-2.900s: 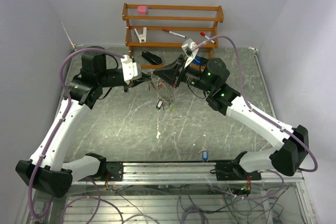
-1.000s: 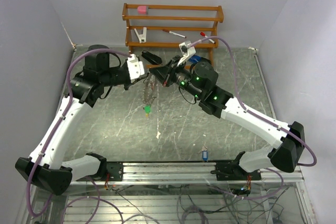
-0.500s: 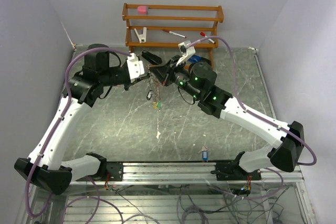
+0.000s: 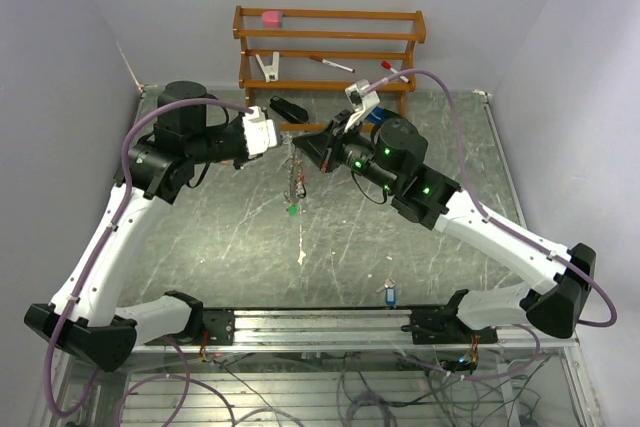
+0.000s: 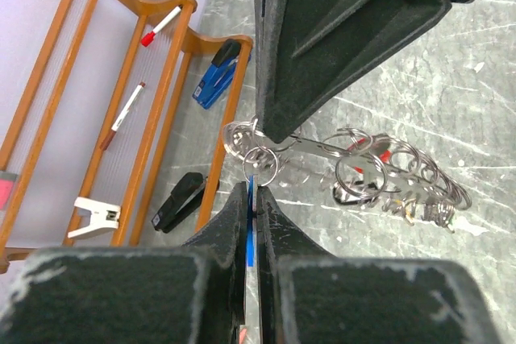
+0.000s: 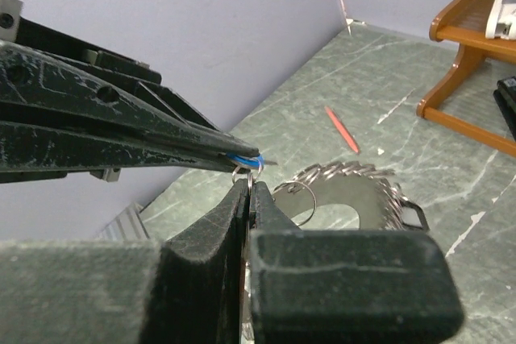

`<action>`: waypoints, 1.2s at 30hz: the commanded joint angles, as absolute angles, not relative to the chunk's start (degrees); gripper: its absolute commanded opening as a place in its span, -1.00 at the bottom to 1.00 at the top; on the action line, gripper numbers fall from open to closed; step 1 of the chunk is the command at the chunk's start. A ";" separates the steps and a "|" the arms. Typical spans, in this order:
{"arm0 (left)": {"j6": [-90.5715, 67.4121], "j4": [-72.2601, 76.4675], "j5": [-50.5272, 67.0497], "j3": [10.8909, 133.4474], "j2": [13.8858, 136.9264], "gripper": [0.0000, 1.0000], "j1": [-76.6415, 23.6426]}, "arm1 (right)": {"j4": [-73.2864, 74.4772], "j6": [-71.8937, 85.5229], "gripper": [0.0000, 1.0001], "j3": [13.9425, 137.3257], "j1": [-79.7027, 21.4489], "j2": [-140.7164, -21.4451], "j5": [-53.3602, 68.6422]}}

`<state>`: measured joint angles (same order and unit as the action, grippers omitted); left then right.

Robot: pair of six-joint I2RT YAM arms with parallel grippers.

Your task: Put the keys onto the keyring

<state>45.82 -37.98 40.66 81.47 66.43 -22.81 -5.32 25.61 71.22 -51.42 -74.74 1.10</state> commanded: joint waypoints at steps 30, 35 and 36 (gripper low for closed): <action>55.31 -25.53 35.92 72.48 72.10 -0.86 -23.37 | 6.86 24.48 -0.13 59.19 -35.75 -68.67 8.26; 59.13 -18.01 31.82 70.82 75.77 -0.86 -23.33 | 7.64 24.14 -0.12 57.78 -33.21 -68.69 7.51; 60.85 -17.62 30.77 71.07 76.88 -0.86 -23.33 | 7.74 24.03 -0.13 57.79 -32.78 -68.67 7.78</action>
<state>55.83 -28.27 34.33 70.46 74.70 -23.20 7.53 25.32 58.17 -34.87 -69.19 8.21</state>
